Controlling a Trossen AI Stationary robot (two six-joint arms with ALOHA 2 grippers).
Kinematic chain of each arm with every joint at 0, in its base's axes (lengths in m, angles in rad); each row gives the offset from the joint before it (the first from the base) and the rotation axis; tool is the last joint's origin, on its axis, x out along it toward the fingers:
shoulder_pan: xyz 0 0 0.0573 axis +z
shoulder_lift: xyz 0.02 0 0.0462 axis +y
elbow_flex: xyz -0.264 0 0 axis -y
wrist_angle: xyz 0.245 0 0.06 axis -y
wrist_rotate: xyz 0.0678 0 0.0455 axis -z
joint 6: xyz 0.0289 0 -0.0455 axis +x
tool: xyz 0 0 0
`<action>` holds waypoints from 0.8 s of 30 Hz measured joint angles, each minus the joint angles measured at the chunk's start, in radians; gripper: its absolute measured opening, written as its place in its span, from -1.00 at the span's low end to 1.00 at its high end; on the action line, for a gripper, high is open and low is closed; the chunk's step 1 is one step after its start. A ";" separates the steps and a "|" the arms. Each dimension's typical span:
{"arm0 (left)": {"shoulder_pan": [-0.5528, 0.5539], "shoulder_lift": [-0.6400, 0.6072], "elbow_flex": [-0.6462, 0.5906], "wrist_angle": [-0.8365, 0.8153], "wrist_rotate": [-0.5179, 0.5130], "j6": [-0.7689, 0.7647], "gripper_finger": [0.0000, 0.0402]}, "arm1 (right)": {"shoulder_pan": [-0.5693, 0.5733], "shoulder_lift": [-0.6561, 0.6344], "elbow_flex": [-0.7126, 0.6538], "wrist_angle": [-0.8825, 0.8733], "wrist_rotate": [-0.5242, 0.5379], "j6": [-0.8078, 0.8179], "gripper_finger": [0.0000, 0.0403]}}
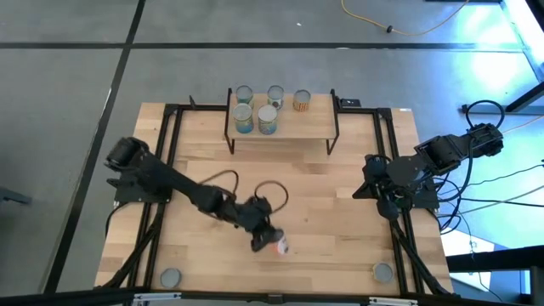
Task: Pick and place cans onto a shelf
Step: Put the canned meatballs on the shelf
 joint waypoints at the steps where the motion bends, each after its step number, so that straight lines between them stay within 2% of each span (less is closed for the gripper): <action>1: 0.010 -0.030 0.004 -0.034 -0.026 0.009 -1.00 | 0.000 0.000 0.000 0.000 0.000 0.000 -0.96; 5: 0.059 -0.114 0.090 -0.223 -0.117 0.094 -1.00 | 0.000 0.000 0.000 0.002 0.000 -0.002 -0.96; 9: 0.110 -0.133 0.270 -0.471 -0.189 0.234 -1.00 | 0.000 0.000 0.000 0.013 0.010 -0.005 -0.96; 12: 0.154 -0.129 0.396 -0.576 -0.205 0.325 -1.00 | 0.000 0.000 0.000 0.026 0.027 -0.005 -0.96; 17: 0.219 -0.126 0.524 -0.618 -0.224 0.500 -1.00 | 0.000 0.000 0.000 0.025 0.063 -0.005 -0.96; 24: 0.321 -0.126 0.624 -0.601 -0.254 0.713 -1.00 | 0.000 0.000 0.000 0.026 0.119 0.002 -0.96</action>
